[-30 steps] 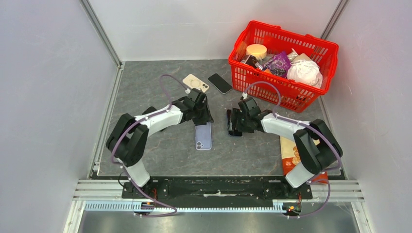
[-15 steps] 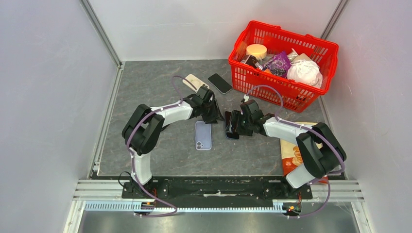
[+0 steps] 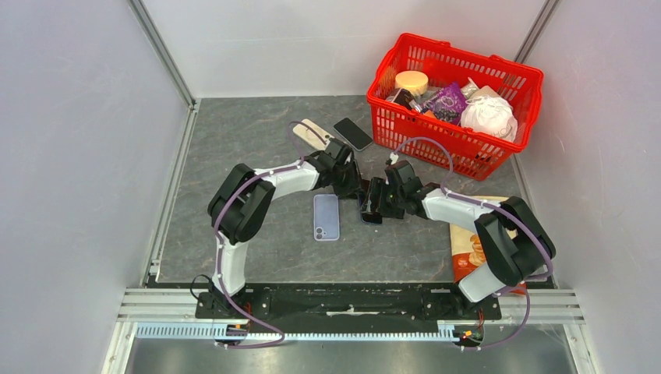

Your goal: Put the phone into the phone case

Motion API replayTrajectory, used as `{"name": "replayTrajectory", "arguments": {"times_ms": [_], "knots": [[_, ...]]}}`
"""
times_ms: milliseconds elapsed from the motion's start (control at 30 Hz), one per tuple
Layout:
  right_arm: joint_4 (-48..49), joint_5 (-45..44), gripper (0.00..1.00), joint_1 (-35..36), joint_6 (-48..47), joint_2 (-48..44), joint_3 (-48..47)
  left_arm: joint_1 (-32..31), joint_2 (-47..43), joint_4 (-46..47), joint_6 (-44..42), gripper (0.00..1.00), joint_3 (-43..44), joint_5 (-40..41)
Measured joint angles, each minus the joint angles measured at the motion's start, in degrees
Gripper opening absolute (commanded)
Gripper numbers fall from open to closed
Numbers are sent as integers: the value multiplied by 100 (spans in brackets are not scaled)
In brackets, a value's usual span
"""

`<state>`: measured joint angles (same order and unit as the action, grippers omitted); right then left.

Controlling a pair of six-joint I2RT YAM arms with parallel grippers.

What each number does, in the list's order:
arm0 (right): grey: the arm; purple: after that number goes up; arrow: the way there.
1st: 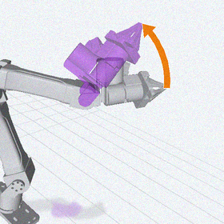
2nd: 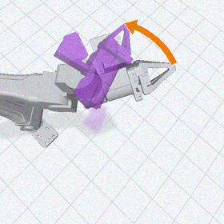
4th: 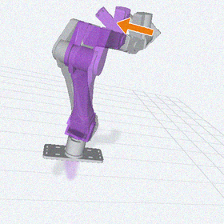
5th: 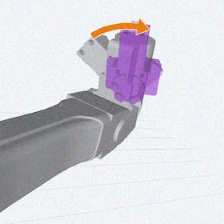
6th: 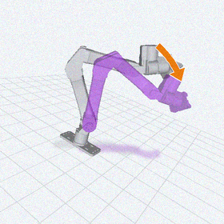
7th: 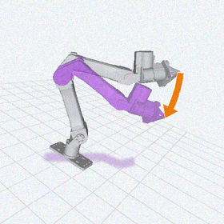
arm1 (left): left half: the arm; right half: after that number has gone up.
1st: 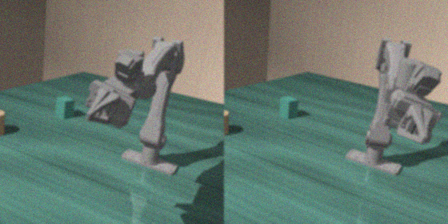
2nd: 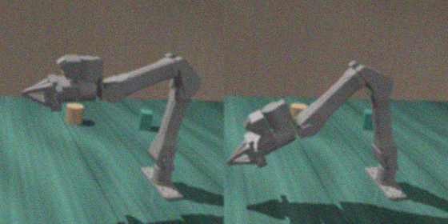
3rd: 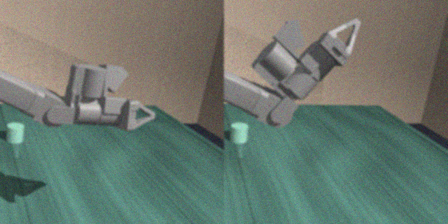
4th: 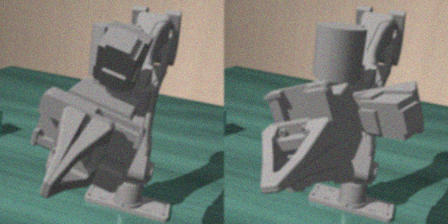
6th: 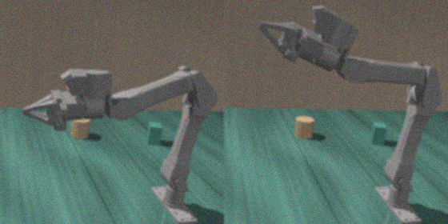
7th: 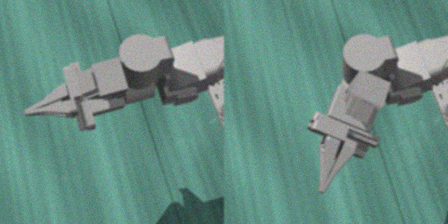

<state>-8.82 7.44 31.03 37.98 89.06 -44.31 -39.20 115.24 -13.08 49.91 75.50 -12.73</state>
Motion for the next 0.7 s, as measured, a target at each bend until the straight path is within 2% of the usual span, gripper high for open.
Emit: {"name": "replayTrajectory", "arguments": {"times_ms": [133, 200, 267, 367, 500, 700], "knots": [[22, 20, 45, 2, 0, 0, 9, -33, 184, 2, 0, 40, 170, -44], [22, 17, 47, 2, 0, 0, 9, -55, 271, 9, 2, 29, 264, -96], [22, 2, 53, 2, 20, 0, 9, -79, 334, 39, 31, 16, 341, -140], [4, 2, 67, -22, 118, -31, 9, -48, 361, 105, 66, 2, 356, -289], [-61, -31, 82, 0, 79, -201, 2, -57, 352, 378, 118, 2, 411, -503], [-505, -149, 87, 26, 52, -398, 2, -11, 177, 608, 153, 2, 90, -544]]}}
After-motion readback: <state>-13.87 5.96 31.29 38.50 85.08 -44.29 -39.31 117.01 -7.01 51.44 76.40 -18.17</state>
